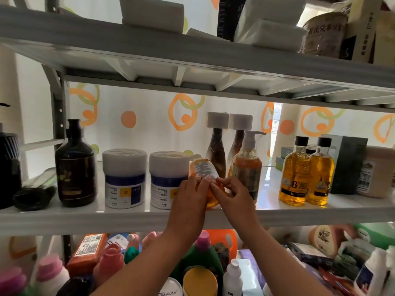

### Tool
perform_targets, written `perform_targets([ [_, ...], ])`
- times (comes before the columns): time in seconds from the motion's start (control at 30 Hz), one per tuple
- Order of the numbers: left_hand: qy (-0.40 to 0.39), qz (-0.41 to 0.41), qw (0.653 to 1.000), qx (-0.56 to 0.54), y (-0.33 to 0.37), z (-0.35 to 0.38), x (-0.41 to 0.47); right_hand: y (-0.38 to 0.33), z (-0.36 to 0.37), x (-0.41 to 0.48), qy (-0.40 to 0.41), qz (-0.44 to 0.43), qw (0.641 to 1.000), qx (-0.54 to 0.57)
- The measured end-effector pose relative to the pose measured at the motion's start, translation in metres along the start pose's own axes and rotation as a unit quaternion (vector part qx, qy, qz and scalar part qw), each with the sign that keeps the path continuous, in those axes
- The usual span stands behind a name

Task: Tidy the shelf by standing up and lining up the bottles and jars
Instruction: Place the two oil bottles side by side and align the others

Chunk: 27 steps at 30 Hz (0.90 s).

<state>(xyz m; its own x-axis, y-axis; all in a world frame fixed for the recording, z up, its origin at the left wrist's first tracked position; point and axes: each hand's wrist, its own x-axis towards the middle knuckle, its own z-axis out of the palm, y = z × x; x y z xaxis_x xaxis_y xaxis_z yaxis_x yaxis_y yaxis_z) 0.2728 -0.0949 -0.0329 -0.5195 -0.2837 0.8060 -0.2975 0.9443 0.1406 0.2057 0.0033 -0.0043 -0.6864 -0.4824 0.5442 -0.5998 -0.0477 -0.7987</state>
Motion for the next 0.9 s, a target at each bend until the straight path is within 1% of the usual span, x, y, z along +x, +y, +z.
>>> perform_targets([
  [0.13, 0.02, 0.028, 0.999, 0.006, -0.001, 0.0, -0.005, 0.003, 0.002, -0.006, -0.005, 0.002, 0.999, 0.032],
  [0.27, 0.035, 0.034, 0.999, -0.014, -0.005, 0.004, -0.004, 0.007, 0.005, -0.007, -0.005, 0.022, 0.999, 0.024],
  [0.37, 0.046, 0.043, 0.998, -0.02, -0.007, 0.007, -0.005, 0.005, 0.004, -0.006, -0.023, 0.036, 0.997, 0.056],
  [0.57, 0.027, 0.066, 0.997, -0.028, -0.014, 0.015, -0.018, 0.006, 0.0, -0.007, -0.057, 0.062, 0.995, 0.057],
  [0.7, 0.063, 0.079, 0.994, -0.03, -0.016, 0.023, -0.029, 0.009, 0.005, -0.005, -0.04, 0.063, 0.997, 0.031],
  [0.8, 0.037, 0.068, 0.997, -0.026, -0.019, 0.031, -0.03, 0.01, 0.008, -0.002, -0.029, 0.062, 0.997, -0.022],
  [0.9, 0.018, 0.1, 0.995, -0.016, -0.015, 0.032, -0.03, 0.007, 0.009, -0.002, -0.009, 0.06, 0.995, -0.083],
])
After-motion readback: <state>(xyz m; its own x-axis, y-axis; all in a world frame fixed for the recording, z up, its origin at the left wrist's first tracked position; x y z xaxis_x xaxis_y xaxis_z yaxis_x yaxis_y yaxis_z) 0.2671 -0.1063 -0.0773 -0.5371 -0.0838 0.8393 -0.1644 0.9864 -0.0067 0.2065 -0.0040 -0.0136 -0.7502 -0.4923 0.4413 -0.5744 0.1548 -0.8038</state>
